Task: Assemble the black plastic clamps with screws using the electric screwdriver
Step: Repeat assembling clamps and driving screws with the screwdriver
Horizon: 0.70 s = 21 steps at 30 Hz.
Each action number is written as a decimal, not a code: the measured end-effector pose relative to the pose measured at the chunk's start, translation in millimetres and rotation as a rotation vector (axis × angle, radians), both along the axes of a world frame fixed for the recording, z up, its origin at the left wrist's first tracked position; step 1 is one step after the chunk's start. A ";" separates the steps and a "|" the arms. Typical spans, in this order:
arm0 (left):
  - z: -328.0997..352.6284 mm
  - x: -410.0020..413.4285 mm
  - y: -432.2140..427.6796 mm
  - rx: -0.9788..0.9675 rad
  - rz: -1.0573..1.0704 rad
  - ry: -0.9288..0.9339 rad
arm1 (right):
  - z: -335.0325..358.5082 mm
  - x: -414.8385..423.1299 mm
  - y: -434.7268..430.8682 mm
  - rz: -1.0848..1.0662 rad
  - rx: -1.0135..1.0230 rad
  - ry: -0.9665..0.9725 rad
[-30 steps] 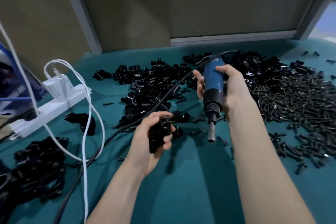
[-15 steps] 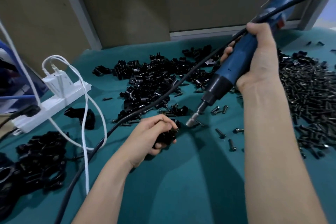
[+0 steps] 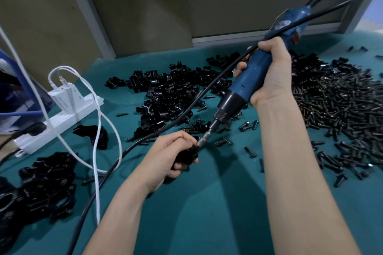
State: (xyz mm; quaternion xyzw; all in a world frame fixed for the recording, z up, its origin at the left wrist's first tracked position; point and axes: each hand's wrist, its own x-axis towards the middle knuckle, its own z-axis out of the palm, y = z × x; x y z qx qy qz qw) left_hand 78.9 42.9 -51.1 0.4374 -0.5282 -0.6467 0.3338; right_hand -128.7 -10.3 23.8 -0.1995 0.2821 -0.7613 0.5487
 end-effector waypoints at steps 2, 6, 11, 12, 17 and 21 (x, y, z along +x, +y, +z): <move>0.6 0.0 0.3 -0.002 -0.007 -0.008 | -0.2 1.5 0.0 0.001 0.006 0.010; 1.2 0.7 0.9 -0.004 -0.001 -0.007 | -0.1 2.7 1.0 0.035 -0.016 0.014; -1.2 2.3 -0.8 0.003 -0.004 -0.012 | -0.9 4.5 2.3 0.097 -0.093 0.023; -1.2 2.3 -1.0 0.004 0.000 -0.011 | -1.8 5.1 2.3 0.111 -0.118 0.006; -2.6 0.4 -0.5 0.022 -0.001 0.036 | -7.4 3.5 1.8 0.138 -0.207 -0.045; -2.1 -0.5 0.0 0.051 -0.003 0.055 | -9.0 2.3 1.4 0.179 -0.261 -0.086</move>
